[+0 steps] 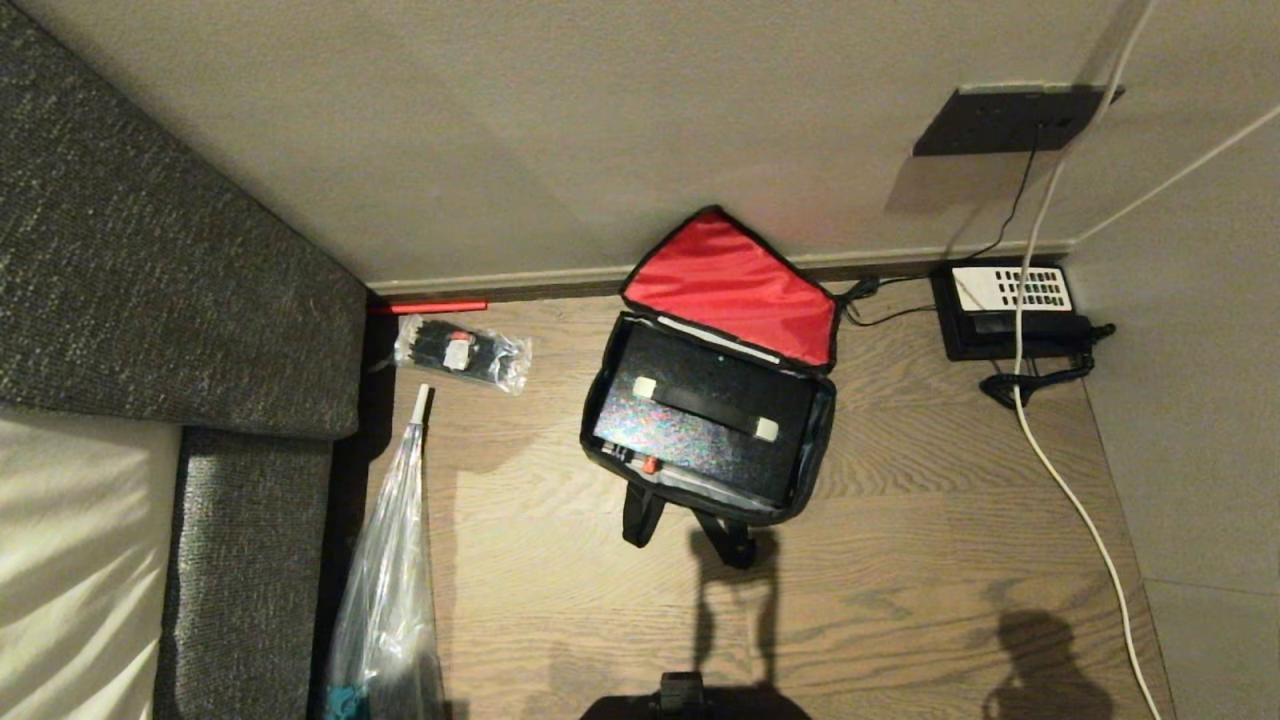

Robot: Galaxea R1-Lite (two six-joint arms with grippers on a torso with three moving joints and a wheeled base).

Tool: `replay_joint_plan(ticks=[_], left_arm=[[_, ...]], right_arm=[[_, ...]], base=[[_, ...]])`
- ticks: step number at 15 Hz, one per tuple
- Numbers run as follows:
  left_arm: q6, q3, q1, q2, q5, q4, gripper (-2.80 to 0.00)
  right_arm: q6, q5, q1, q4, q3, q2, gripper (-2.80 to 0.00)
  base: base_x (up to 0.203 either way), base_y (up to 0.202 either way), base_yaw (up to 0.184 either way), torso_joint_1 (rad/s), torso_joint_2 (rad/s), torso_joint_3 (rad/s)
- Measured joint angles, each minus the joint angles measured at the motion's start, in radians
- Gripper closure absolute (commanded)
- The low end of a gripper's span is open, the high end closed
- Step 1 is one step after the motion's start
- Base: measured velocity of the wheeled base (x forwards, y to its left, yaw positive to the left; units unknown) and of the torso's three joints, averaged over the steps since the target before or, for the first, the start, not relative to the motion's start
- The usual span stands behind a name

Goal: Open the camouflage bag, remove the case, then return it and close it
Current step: Close the top of the storage box

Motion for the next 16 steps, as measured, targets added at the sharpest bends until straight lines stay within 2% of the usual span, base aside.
replay_joint_plan(ticks=[2,9,16], left_arm=[[0.000,0.000,0.000,0.000,0.000,-0.001,0.00],[0.003,0.000,0.000,0.000,0.000,-0.002,0.00],[0.002,0.000,0.000,0.000,-0.001,-0.005,0.00]], right_arm=[[-0.008,0.000,0.000,-0.001,0.001,-0.004,0.00],[-0.014,0.000,0.000,-0.009,0.002,-0.007,0.00],[-0.010,0.015,0.000,-0.043,0.006,0.009,0.00]], base=[[0.059,0.000,-0.001,0.003,0.00,0.001],[0.178,0.000,0.000,0.002,0.00,0.001],[0.000,0.000,0.000,0.000,0.00,0.000]])
